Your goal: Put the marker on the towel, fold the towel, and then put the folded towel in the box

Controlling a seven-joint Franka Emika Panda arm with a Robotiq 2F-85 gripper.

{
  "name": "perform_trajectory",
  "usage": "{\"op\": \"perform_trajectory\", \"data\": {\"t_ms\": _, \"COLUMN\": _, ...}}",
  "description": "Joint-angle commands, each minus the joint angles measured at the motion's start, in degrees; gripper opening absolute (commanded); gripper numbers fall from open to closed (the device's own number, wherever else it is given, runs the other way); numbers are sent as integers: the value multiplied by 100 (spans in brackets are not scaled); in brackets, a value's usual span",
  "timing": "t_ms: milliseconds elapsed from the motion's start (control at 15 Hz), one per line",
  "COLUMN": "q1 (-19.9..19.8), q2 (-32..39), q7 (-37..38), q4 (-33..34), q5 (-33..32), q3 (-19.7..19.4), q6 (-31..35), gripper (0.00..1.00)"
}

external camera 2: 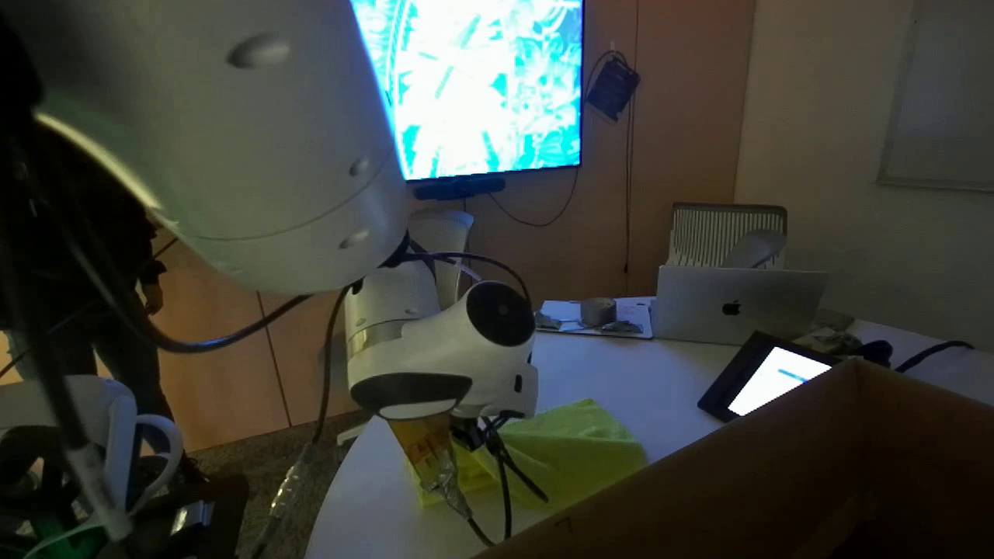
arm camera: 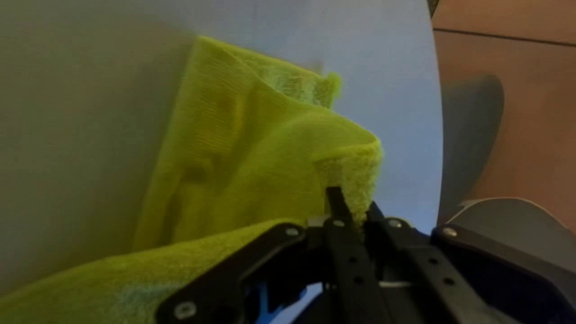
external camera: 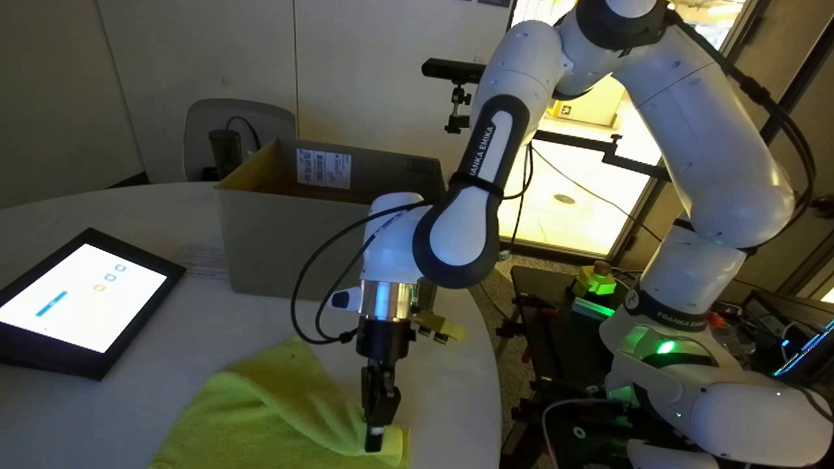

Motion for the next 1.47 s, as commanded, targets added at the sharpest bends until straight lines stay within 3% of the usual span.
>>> {"op": "perform_trajectory", "data": {"t_ms": 0, "q1": 692, "q2": 11, "q7": -58, "q4": 366, "q5": -117, "q3": -38, "q6": -368, "gripper": 6}}
{"op": "perform_trajectory", "data": {"t_ms": 267, "q1": 1728, "q2": -67, "q7": 34, "q4": 678, "q5": -189, "q3": -484, "q6": -664, "gripper": 6}}
{"op": "perform_trajectory", "data": {"t_ms": 533, "q1": 2871, "q2": -76, "q7": 205, "q4": 1000, "q5": -296, "q3": -1353, "q6": -778, "gripper": 6}}
{"op": "perform_trajectory", "data": {"t_ms": 800, "q1": 3533, "q2": -60, "q7": 259, "q4": 1216, "q5": -276, "q3": -1970, "q6": -820, "gripper": 9}}
{"op": "perform_trajectory", "data": {"t_ms": 867, "q1": 3603, "q2": -80, "q7": 271, "q4": 1257, "q5": -245, "q3": -2024, "q6": -856, "gripper": 31}}
{"op": "perform_trajectory", "data": {"t_ms": 933, "q1": 3672, "q2": -119, "q7": 292, "q4": 1287, "q5": -230, "q3": -2068, "q6": -895, "gripper": 34}}
{"op": "perform_trajectory", "data": {"t_ms": 1400, "q1": 3757, "q2": -538, "q7": 284, "q4": 1286, "q5": -148, "q3": -2122, "q6": -1044, "gripper": 90}}
